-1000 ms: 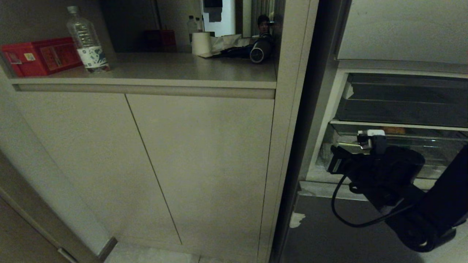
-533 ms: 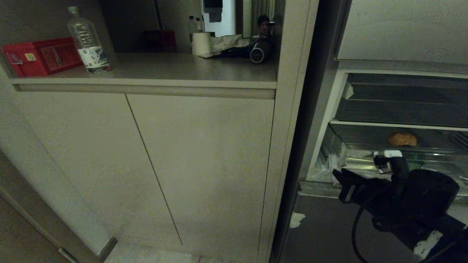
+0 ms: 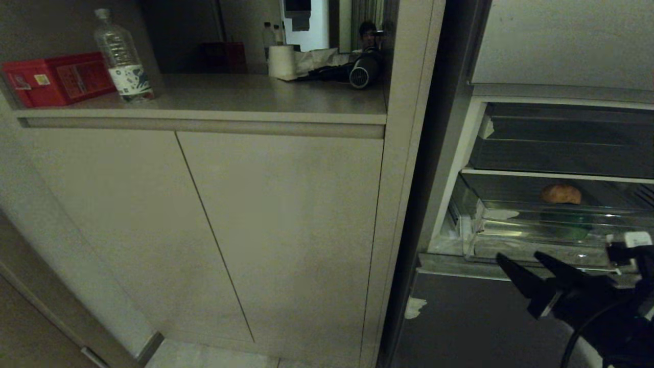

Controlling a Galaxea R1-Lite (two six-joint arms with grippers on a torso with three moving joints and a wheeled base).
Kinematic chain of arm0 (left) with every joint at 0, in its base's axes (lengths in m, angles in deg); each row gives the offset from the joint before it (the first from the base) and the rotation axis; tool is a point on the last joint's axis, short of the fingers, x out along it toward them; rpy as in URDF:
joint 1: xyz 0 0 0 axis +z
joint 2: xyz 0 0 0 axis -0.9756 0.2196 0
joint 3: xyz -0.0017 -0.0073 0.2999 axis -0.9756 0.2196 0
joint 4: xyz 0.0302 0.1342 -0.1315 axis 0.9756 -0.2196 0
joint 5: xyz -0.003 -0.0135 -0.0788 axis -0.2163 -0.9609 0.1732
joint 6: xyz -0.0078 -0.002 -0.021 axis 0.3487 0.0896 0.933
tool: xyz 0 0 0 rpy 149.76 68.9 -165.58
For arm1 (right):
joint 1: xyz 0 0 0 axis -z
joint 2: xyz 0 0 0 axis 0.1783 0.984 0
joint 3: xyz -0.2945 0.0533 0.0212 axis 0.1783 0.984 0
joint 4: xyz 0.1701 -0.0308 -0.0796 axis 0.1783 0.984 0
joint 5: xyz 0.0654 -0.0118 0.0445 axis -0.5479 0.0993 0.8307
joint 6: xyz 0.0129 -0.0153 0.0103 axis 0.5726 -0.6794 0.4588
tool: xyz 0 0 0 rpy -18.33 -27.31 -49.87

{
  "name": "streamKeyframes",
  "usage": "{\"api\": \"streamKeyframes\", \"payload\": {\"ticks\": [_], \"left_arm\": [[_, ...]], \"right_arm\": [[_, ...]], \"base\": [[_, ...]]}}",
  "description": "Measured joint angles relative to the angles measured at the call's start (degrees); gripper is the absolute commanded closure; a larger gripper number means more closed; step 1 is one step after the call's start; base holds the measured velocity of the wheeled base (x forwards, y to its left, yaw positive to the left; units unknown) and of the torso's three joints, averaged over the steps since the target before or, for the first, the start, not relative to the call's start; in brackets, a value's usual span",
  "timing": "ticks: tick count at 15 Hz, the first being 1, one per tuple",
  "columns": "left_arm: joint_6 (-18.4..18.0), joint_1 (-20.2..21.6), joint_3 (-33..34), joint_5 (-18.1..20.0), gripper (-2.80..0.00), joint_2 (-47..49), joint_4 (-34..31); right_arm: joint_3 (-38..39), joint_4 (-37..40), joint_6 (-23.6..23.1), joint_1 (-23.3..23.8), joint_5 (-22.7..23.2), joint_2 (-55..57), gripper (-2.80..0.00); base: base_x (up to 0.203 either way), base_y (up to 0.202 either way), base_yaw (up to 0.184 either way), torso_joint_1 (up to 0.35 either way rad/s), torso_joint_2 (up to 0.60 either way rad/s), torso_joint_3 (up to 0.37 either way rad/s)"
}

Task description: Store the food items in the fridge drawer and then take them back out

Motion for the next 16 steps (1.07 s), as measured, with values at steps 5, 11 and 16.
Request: {"api": "streamKeyframes", "payload": {"ticks": [5, 11, 16], "left_arm": [[0.0, 0.0, 0.0, 0.0, 0.0, 0.0, 0.0], [0.0, 0.0, 0.0, 0.0, 0.0, 0.0, 0.0], [0.0, 0.0, 0.0, 0.0, 0.0, 0.0, 0.0]], "right_arm": [[-19.3, 22.6, -1.1, 7.6, -0.8, -7.6, -2.8], [-38.3, 49.8, -1.1, 13.3, 1.1, -4.9, -2.8], [-43.6, 50.0, -1.0, 16.7, 1.3, 2.2, -2.8]], "base": [[0.0, 0.0, 0.0, 0.0, 0.0, 0.0], [0.0, 0.0, 0.0, 0.0, 0.0, 0.0], [0.0, 0.0, 0.0, 0.0, 0.0, 0.0]]}}
